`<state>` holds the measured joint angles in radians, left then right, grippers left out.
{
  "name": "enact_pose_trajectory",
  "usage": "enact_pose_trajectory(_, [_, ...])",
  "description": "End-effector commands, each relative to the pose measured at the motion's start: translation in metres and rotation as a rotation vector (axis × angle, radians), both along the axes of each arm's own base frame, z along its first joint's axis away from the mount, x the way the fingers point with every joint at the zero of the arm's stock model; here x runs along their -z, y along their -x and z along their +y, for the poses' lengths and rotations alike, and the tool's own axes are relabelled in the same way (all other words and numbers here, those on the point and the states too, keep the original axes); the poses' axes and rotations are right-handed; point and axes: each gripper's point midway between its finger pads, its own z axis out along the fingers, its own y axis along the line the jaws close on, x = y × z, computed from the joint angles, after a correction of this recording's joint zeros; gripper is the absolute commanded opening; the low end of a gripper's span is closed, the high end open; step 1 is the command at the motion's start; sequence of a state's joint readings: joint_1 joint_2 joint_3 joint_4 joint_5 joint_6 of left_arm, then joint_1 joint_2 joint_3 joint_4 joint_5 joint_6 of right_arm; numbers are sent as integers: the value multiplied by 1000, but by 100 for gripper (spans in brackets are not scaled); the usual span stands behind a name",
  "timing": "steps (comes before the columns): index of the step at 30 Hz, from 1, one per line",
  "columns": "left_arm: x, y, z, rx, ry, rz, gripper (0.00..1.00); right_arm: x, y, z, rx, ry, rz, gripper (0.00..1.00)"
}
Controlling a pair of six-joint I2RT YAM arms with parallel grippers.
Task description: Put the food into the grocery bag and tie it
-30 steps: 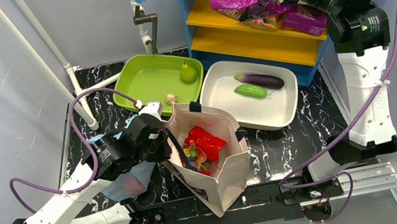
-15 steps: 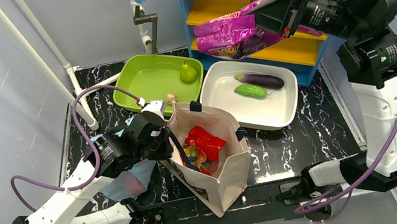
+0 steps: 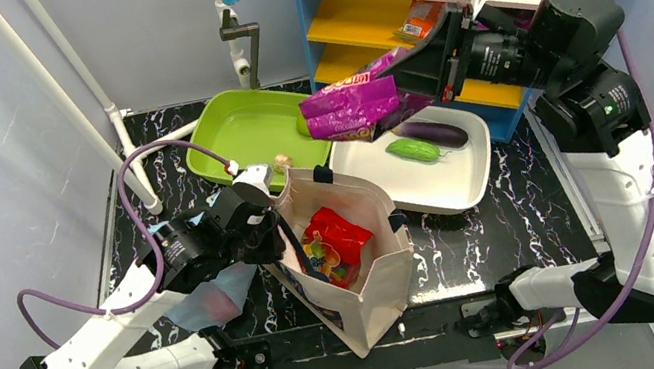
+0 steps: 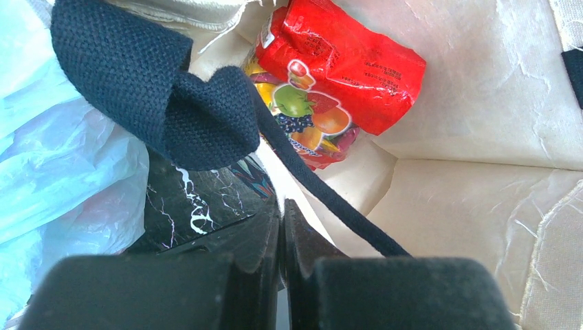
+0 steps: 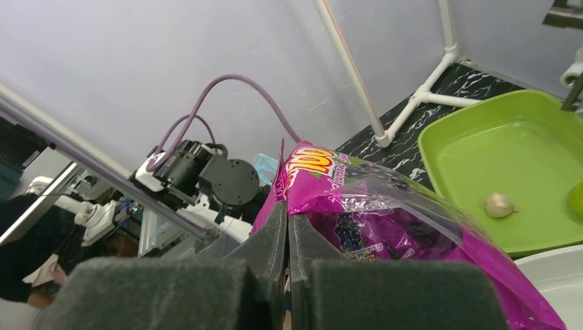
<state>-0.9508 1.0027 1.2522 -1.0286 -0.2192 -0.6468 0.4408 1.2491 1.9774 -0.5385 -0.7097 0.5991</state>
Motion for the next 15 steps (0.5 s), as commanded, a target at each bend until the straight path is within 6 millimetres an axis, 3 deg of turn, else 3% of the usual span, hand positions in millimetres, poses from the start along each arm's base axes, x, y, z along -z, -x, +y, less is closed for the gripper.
enact_pose_trajectory(1, [-10, -1, 1, 0, 23, -17, 0, -26, 32, -2, -38, -53, -140, 1])
enact_pose_trajectory(15, [-16, -1, 4, -16, 31, -31, 0, 42, 66, 16, -136, 40, 25, 1])
